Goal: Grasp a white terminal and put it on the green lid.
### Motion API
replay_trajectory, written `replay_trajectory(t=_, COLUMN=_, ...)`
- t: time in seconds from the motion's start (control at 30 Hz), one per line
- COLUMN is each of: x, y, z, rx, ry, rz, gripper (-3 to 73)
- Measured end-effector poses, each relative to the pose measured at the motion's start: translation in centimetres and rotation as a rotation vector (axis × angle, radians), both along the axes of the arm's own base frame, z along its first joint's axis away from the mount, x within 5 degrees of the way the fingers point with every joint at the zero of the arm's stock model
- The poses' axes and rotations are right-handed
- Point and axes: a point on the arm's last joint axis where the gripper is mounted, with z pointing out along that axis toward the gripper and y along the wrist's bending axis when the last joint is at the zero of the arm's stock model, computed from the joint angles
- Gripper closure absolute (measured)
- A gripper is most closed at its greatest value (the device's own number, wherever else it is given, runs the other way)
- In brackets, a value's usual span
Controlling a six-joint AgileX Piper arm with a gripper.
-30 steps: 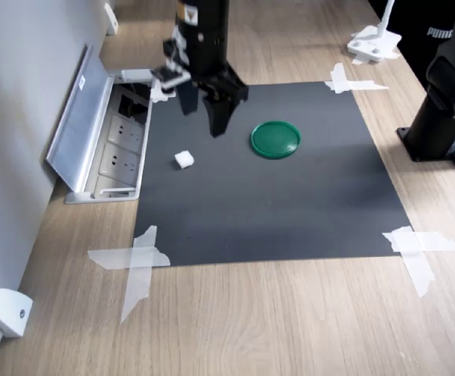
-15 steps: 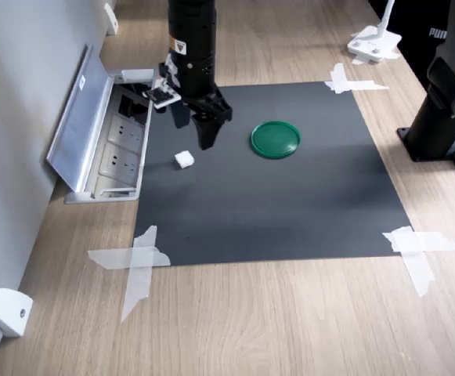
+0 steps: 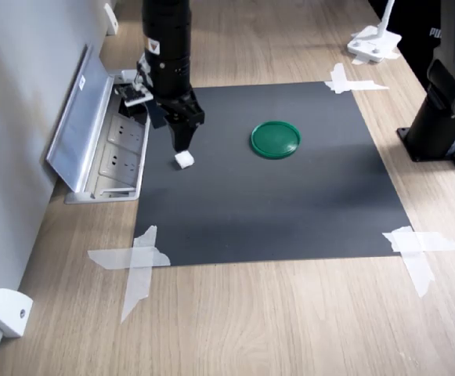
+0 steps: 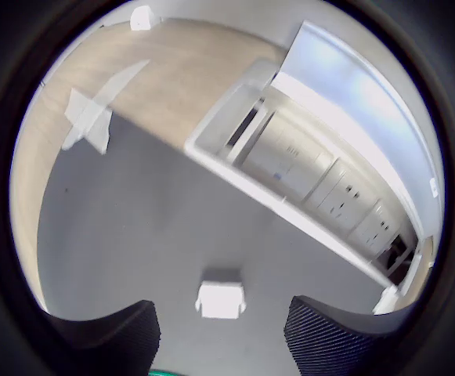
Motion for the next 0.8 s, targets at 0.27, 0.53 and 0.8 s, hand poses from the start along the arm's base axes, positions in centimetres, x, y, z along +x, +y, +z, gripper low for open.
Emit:
replay_trajectory(t=0.27, x=-0.1, y=-0.1, z=-1.9, rx=-0.01, ry=0.041, rz=0.006, gripper=2.5)
replay_trajectory(t=0.53, x=0.0, y=-0.3, z=-2.8, rx=-0.038, ry=0.011, rz=0.026, gripper=2.4)
replay_trajectory(t=0.8, x=0.2, y=-0.3, z=-3.7, rx=-0.038, ry=0.021, rz=0.028, gripper=2.4)
